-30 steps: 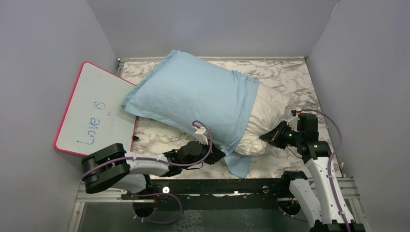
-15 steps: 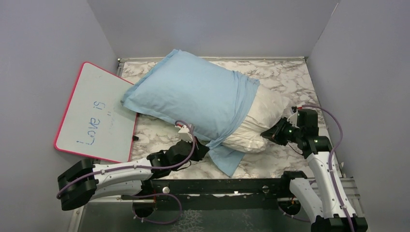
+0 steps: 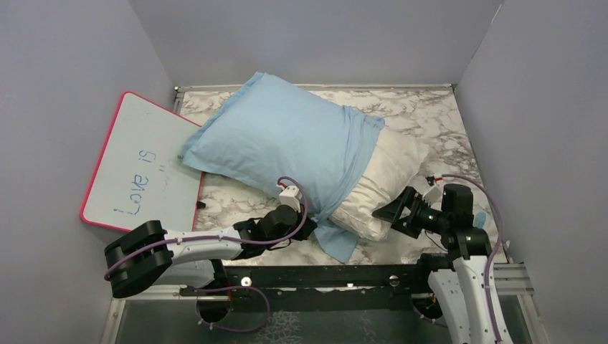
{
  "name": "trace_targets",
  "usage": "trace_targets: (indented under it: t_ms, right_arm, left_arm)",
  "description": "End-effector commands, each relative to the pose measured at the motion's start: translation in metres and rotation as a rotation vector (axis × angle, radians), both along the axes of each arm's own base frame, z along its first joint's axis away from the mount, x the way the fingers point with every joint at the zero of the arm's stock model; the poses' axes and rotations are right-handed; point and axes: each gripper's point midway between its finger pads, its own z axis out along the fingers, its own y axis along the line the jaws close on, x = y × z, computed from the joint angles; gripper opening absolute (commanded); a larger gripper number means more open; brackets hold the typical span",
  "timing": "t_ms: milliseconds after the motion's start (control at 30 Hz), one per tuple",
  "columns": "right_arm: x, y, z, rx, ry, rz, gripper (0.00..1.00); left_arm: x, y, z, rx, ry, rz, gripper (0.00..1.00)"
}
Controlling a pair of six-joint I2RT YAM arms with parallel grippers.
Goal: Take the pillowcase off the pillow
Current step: Remove the pillow from the pillowcase.
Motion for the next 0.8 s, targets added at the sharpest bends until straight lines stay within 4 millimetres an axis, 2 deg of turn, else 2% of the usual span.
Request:
trace_targets:
  t_ms: [0, 67, 133, 267, 367, 500, 533, 633, 700, 767]
  right_arm:
    - [-0.031, 0.032, 0.024, 0.224, -0.062, 0.180, 1.00]
    - [-0.035, 0.037, 0.024, 0.283, -0.069, 0.203, 1.00]
    - [-0.034, 0.038, 0.016, 0.307, -0.046, 0.191, 1.00]
    - [-0.023, 0.042, 0.008, 0.377, -0.051, 0.186, 1.00]
    - [-0.010, 0.041, 0.010, 0.373, -0.067, 0.167, 0.93]
    - [0.002, 0.036, 0.003, 0.317, -0.031, 0.148, 0.73]
    - [0.005, 0.033, -0.002, 0.287, -0.012, 0.125, 0.63]
    - [0.018, 0.021, -0.015, 0.200, 0.041, 0.019, 0.23]
    - [0.028, 0.014, -0.013, 0.153, 0.024, -0.024, 0.15]
    - [0.039, 0.001, -0.009, 0.068, 0.011, -0.081, 0.08]
  left_arm:
    - [0.000, -0.010, 0.013, -0.031, -0.023, -0.037, 0.00]
    - [0.000, -0.010, 0.015, -0.034, -0.025, -0.037, 0.00]
    - [0.000, -0.010, 0.016, -0.037, -0.027, -0.038, 0.00]
    - [0.001, -0.011, 0.017, -0.036, -0.036, -0.043, 0.00]
    - [0.000, -0.012, 0.018, -0.035, -0.038, -0.051, 0.00]
    - [0.000, -0.012, 0.016, -0.018, -0.032, -0.050, 0.00]
    - [0.001, -0.011, 0.016, -0.012, -0.033, -0.044, 0.00]
    - [0.007, -0.001, 0.013, 0.037, -0.045, -0.005, 0.00]
    - [0.014, 0.016, 0.010, 0.125, -0.059, 0.052, 0.00]
    - [0.022, 0.051, 0.000, 0.269, -0.052, 0.176, 0.00]
